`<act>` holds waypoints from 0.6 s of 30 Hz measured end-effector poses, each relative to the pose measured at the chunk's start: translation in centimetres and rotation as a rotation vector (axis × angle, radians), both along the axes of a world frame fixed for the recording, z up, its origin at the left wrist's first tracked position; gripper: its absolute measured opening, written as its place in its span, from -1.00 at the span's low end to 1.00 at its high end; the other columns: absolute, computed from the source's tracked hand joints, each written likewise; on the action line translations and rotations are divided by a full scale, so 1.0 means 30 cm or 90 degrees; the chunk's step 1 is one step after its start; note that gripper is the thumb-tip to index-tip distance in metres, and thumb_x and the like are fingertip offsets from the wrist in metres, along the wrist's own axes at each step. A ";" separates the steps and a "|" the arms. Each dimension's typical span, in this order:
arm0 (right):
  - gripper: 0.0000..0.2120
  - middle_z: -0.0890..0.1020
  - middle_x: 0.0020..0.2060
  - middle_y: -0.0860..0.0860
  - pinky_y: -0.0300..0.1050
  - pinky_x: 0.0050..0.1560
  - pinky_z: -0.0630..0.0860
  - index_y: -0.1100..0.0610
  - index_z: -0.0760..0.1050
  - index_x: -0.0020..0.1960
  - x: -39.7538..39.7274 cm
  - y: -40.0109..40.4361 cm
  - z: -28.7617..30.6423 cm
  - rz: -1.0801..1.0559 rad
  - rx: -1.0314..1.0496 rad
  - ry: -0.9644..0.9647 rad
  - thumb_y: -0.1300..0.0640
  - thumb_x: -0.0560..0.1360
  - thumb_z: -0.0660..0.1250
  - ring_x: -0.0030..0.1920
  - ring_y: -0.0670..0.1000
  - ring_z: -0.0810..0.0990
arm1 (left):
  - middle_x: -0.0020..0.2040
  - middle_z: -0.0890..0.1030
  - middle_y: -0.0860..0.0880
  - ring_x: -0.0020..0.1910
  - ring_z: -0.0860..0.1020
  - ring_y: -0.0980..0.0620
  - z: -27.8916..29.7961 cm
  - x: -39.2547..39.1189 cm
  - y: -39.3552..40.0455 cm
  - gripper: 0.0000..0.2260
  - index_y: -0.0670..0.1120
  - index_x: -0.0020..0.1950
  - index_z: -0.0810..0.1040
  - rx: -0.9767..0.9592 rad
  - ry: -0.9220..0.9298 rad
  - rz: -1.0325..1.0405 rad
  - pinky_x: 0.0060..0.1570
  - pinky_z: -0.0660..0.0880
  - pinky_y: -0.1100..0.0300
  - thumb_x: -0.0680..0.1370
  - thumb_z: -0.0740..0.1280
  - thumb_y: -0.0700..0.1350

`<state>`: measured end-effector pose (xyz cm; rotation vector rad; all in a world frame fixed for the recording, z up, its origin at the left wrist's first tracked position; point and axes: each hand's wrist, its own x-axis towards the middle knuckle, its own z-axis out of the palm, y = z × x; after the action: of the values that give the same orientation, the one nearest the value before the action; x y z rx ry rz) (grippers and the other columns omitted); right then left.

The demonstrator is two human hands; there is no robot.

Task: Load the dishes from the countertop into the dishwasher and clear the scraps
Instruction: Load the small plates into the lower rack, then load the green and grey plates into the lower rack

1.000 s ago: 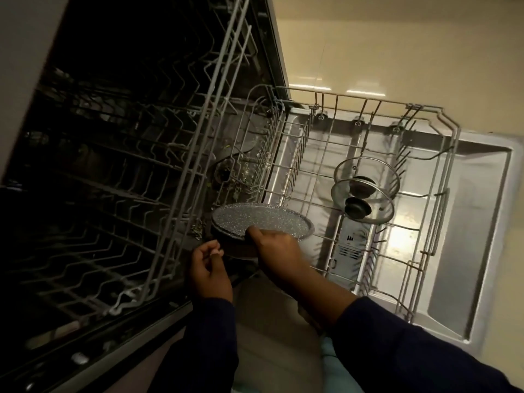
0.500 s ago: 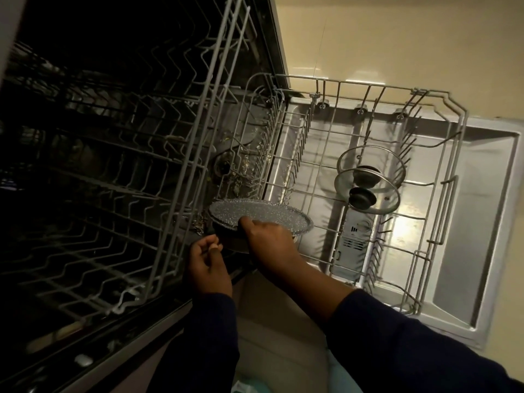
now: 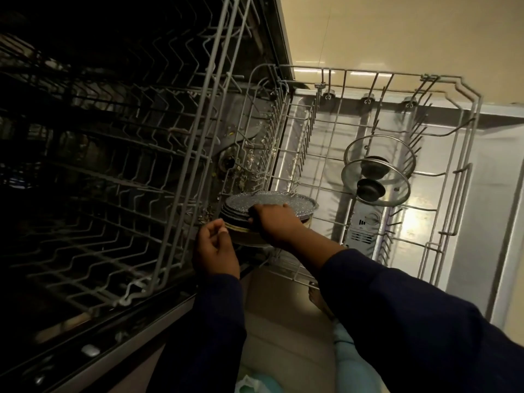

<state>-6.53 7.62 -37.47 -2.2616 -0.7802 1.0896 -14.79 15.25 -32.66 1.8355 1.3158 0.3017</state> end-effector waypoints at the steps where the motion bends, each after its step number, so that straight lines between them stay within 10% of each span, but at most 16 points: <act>1: -0.66 0.51 0.26 0.12 0.24 0.42 0.04 0.14 0.35 0.32 0.003 0.001 0.001 0.005 -0.003 0.022 0.01 0.62 0.09 0.28 0.13 0.46 | -0.02 0.51 -0.03 -0.01 0.49 0.08 0.005 0.011 -0.003 -0.83 -0.22 0.09 0.50 -0.002 0.003 -0.003 -0.08 0.40 0.34 0.54 0.21 -0.31; 18: -0.71 0.58 0.14 0.17 -0.01 0.14 0.48 0.20 0.47 0.23 0.074 -0.224 0.439 -0.076 0.055 -0.011 0.10 0.56 0.23 0.16 0.16 0.54 | 0.25 0.50 -0.13 0.23 0.47 -0.08 0.369 0.045 -0.183 -0.71 -0.15 0.27 0.45 -0.031 0.034 -0.173 0.25 0.40 0.04 0.55 0.20 -0.26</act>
<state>-4.30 0.88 -24.30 -2.2169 -0.6768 0.9652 -13.43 9.75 -21.57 1.9632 1.0827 0.0748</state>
